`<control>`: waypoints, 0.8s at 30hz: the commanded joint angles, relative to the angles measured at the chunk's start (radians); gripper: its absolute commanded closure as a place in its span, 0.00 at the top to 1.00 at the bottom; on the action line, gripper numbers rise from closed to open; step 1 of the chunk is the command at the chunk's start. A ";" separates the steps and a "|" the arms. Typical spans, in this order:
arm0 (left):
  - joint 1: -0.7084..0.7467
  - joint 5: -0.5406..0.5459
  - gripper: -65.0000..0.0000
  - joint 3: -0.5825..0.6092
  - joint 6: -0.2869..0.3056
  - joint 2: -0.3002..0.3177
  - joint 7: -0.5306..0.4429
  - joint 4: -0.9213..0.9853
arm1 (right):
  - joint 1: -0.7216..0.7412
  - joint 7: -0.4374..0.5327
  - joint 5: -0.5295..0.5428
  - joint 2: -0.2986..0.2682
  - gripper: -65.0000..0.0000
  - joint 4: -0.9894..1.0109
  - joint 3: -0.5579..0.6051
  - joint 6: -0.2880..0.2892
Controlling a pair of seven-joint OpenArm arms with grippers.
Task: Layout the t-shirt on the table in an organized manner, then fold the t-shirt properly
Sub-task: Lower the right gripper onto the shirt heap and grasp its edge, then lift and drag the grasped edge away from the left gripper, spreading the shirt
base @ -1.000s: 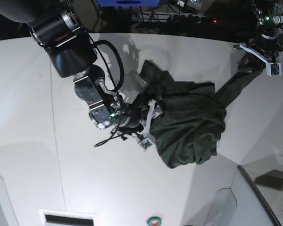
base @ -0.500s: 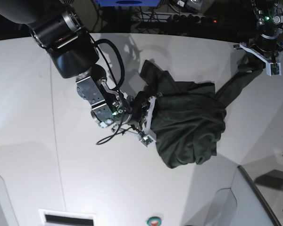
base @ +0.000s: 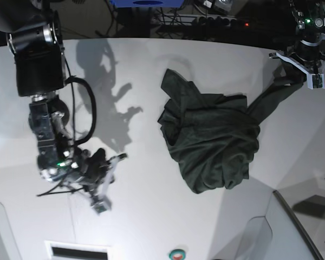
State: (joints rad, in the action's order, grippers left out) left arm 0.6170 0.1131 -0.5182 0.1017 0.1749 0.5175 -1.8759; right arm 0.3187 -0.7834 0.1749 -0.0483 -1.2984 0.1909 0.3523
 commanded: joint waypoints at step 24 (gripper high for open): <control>0.007 0.001 0.00 0.000 -0.009 0.012 -0.017 -0.017 | 0.083 0.315 0.016 0.195 0.26 0.457 0.273 0.001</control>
State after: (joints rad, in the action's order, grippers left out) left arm 0.6178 0.1135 -0.5121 0.1020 0.1745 0.5201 -1.8755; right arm 0.3710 -0.4892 0.1802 0.1333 -0.8288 0.4648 0.3557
